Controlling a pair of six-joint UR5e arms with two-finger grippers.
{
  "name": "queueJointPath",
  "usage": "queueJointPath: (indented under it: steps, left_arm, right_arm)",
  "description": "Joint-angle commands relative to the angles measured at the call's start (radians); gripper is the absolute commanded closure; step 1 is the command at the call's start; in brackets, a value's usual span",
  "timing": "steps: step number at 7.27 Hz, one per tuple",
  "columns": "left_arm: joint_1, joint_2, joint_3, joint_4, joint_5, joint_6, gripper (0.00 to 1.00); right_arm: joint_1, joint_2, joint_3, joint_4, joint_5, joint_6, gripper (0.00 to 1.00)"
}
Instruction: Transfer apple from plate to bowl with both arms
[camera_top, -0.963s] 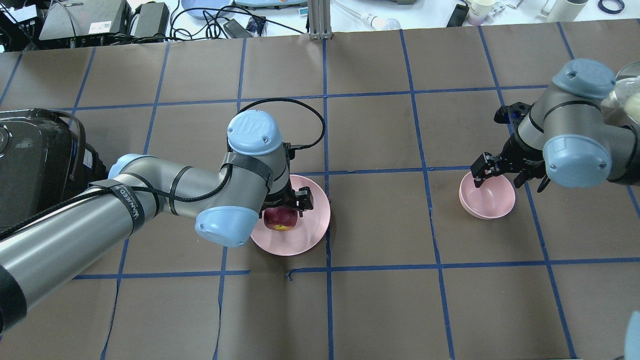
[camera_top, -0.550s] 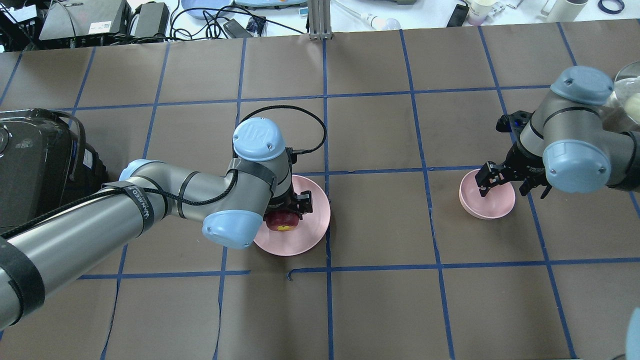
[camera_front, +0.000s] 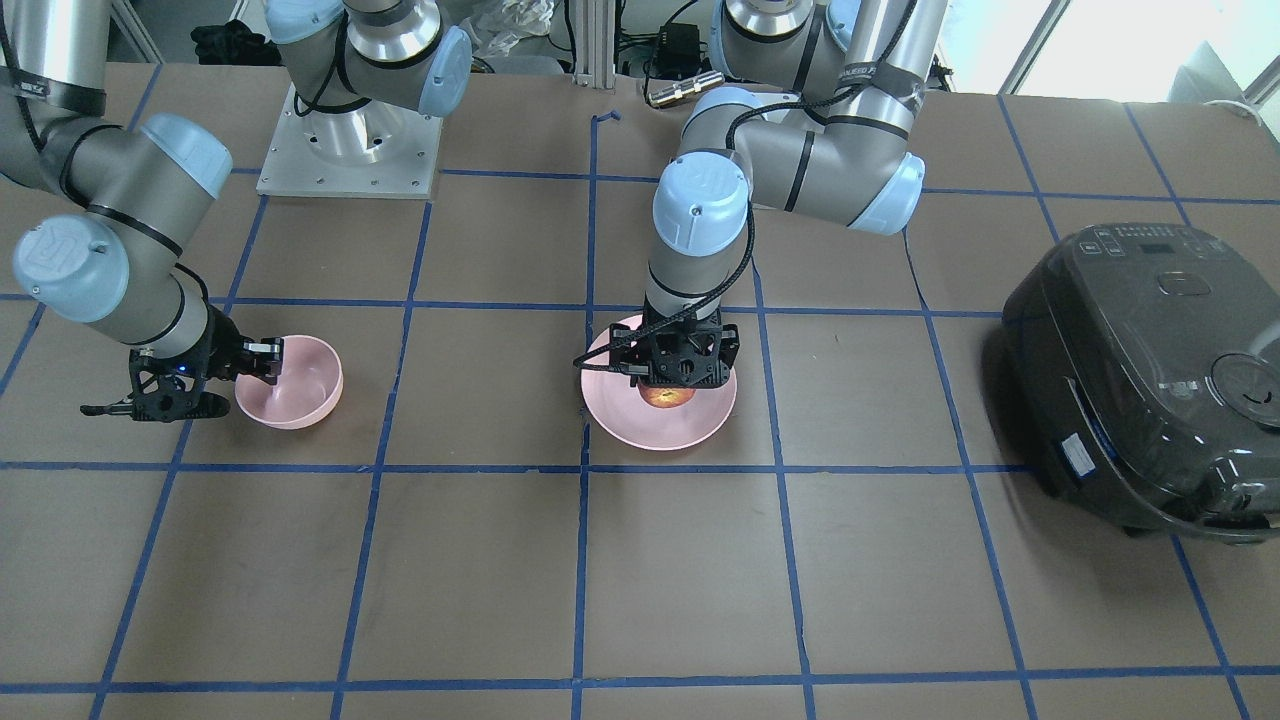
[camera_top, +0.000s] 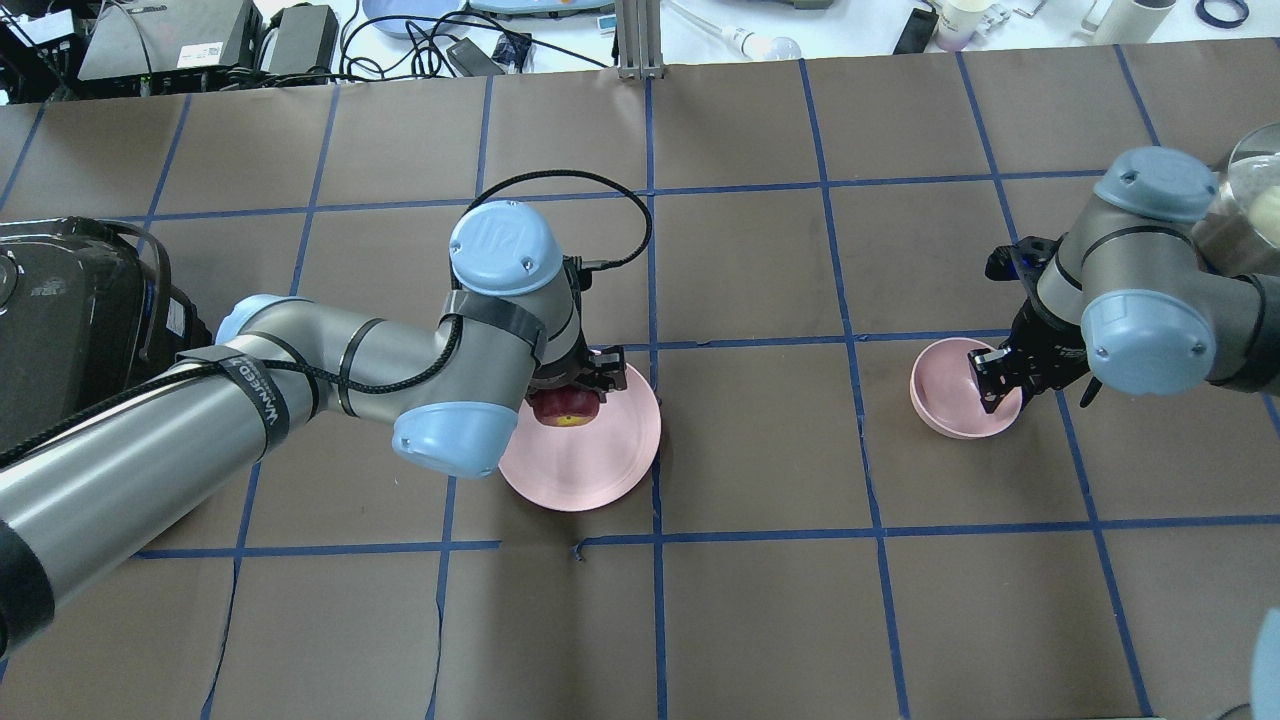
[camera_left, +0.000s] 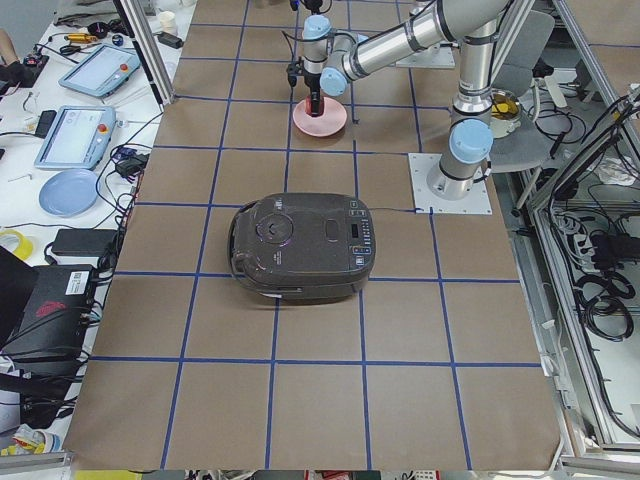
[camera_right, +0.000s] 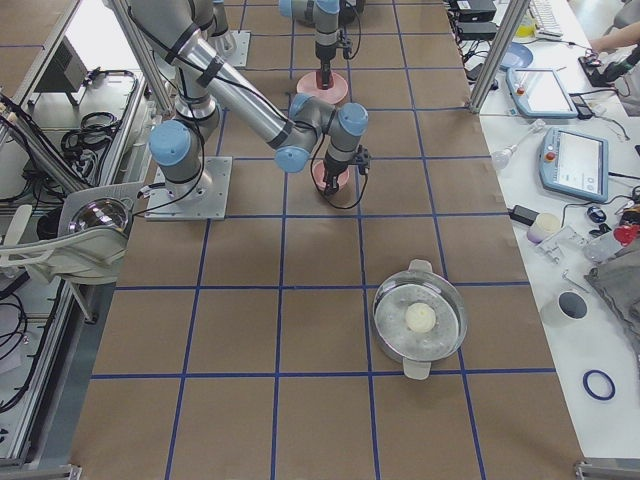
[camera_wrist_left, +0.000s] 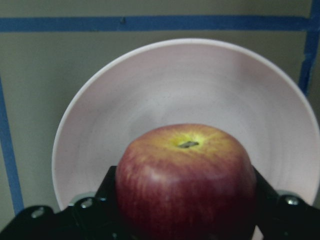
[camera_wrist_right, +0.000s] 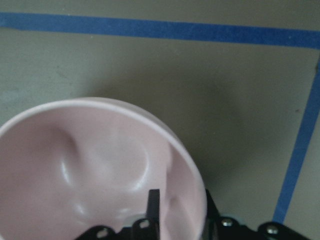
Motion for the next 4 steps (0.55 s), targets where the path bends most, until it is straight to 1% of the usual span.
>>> queueJointPath:
  steps: [1, 2, 3, 4]
  left_arm:
    - [0.012, 0.063, 0.158, -0.245, 0.0, -0.003, 0.85]
    - [0.016, 0.072, 0.247, -0.382, -0.003, -0.003, 0.86]
    - [0.013, 0.074, 0.283, -0.429, -0.003, -0.012, 0.86]
    - [0.006, 0.063, 0.285, -0.428, -0.006, -0.105, 0.89]
  right_arm:
    - [-0.001, -0.013, -0.025, 0.01, -0.012, -0.001, 1.0]
    - [0.004, -0.019, -0.056, 0.045, 0.01, 0.026, 1.0]
    - [0.013, -0.019, -0.088, 0.106, 0.115, 0.069, 1.0]
    - [0.042, -0.019, -0.09, 0.135, 0.196, 0.153, 1.0]
